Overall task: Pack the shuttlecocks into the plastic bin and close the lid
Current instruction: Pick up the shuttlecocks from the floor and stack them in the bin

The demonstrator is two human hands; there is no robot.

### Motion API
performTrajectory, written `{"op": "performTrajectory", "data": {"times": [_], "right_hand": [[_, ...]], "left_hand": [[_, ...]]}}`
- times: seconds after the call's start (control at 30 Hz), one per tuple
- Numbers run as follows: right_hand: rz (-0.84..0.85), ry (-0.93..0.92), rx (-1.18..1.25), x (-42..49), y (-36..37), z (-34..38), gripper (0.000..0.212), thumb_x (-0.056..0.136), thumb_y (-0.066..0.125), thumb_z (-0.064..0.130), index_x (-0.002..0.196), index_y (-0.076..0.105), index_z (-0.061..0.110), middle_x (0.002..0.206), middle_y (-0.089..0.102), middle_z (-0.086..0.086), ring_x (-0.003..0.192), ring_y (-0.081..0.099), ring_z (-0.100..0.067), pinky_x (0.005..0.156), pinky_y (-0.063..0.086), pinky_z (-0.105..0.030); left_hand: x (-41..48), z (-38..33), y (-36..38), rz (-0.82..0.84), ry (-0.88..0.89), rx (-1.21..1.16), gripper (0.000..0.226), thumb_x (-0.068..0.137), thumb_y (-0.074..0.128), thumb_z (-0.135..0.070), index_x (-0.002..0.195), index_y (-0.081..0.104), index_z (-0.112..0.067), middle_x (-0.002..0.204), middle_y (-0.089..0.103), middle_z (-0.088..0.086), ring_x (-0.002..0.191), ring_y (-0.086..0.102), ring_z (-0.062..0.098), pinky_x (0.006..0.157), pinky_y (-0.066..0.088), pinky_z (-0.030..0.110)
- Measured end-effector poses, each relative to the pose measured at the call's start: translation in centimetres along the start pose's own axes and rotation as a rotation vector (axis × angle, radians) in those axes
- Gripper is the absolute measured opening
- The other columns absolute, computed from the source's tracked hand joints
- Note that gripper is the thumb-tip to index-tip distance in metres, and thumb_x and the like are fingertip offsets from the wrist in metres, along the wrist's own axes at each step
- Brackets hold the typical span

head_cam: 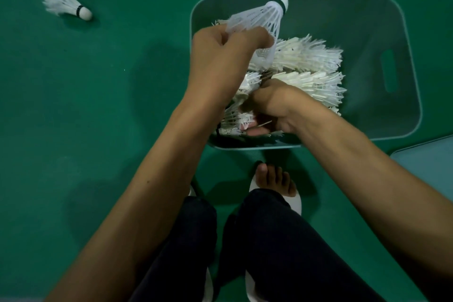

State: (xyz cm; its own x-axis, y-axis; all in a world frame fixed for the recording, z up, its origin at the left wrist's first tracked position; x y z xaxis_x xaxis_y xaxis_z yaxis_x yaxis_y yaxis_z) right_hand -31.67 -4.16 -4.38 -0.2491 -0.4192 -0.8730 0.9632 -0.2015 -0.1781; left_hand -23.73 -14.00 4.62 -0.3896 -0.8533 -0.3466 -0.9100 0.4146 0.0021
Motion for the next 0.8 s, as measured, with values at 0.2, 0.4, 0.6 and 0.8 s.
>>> {"op": "performTrajectory", "data": {"times": [0.2, 0.4, 0.6, 0.8], "right_hand": [[0.007, 0.007, 0.090, 0.2, 0.7, -0.1, 0.020, 0.094, 0.058, -0.012, 0.110, 0.050, -0.003, 0.125, 0.043, -0.023, 0.099, 0.052, -0.040, 0.051, 0.060, -0.049], [-0.095, -0.045, -0.243, 0.6, -0.5, 0.7, 0.028, 0.093, 0.071, 0.007, 0.113, 0.058, -0.008, 0.102, 0.067, -0.029, 0.059, 0.071, -0.034, 0.058, 0.064, -0.044], [-0.042, -0.109, -0.236, -0.9, -1.9, 1.2, 0.019, 0.099, 0.063, 0.014, 0.105, 0.060, -0.004, 0.081, 0.067, -0.018, 0.054, 0.062, -0.024, 0.044, 0.054, -0.027], [-0.231, -0.249, -0.187, -4.8, -9.5, 3.8, 0.019, 0.094, 0.069, 0.011, 0.102, 0.068, -0.005, 0.076, 0.077, -0.015, 0.058, 0.070, -0.024, 0.062, 0.063, -0.037]], "left_hand": [[-0.6, 0.3, 0.0, -0.019, -0.006, 0.043, 0.058, 0.066, 0.076, -0.029, 0.100, 0.065, 0.016, 0.094, 0.064, 0.037, 0.073, 0.056, 0.021, 0.070, 0.051, 0.052], [-0.4, 1.2, 0.2, -0.027, -0.017, 0.081, 0.044, 0.069, 0.076, -0.024, 0.095, 0.069, 0.011, 0.095, 0.065, 0.036, 0.080, 0.065, 0.048, 0.081, 0.054, 0.061], [-0.5, 1.5, 0.7, -0.010, -0.022, 0.117, 0.048, 0.070, 0.075, -0.026, 0.096, 0.067, 0.014, 0.091, 0.066, 0.034, 0.070, 0.056, 0.020, 0.067, 0.046, 0.038], [-0.6, 2.1, 0.7, -0.024, -0.049, 0.186, 0.034, 0.073, 0.078, -0.027, 0.086, 0.070, 0.004, 0.091, 0.073, 0.023, 0.075, 0.068, 0.035, 0.079, 0.057, 0.046]]}}
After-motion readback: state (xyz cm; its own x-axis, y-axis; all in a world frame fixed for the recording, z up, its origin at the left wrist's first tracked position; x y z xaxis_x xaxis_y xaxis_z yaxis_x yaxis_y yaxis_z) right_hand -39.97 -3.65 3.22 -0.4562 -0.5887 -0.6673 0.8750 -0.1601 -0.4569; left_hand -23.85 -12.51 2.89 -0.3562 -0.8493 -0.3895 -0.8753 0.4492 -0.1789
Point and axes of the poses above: each hand's wrist, its own x-axis towards the middle knuckle, its own y-axis out of the palm, z = x × y, the point moved 10 cm from there along x, towards the middle knuckle
